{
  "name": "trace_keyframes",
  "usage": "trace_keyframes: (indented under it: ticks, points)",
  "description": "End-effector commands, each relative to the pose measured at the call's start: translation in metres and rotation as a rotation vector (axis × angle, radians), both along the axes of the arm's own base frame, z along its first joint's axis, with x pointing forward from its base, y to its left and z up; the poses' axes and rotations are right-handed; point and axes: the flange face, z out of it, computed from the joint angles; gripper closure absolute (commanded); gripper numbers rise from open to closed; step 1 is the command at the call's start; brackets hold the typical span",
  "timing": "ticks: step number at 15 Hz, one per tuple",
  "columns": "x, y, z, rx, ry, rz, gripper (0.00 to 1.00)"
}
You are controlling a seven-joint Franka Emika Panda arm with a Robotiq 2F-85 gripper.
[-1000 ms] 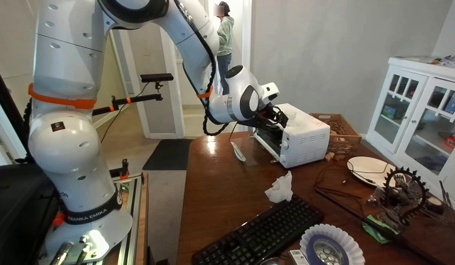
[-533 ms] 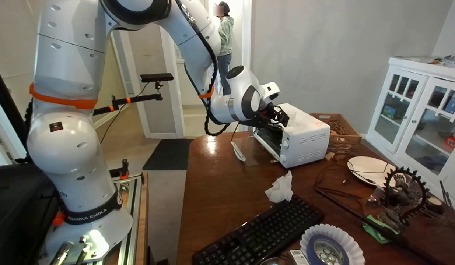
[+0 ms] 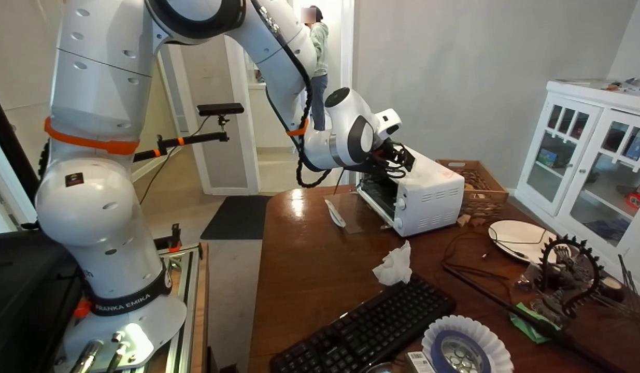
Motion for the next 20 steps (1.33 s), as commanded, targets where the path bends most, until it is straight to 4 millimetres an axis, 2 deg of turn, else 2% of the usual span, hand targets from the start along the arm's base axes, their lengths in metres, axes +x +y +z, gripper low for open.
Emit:
trace_keyframes:
  ticks: [1,6,11,12,13,18,20]
  points:
    - [0.017,0.007,-0.004,0.006,0.0,0.017,0.0]
    - [0.041,0.01,-0.003,0.024,-0.007,0.013,0.0]
    - [0.059,0.015,-0.012,0.025,0.021,0.018,0.0]
    - [0.061,0.016,-0.013,0.024,0.026,0.018,0.16]
    - [0.064,0.016,-0.014,0.02,0.028,0.02,0.26]
    - [0.071,0.017,-0.015,0.011,0.031,0.021,0.66]
    - [0.073,0.016,-0.016,0.01,0.032,0.02,0.7]
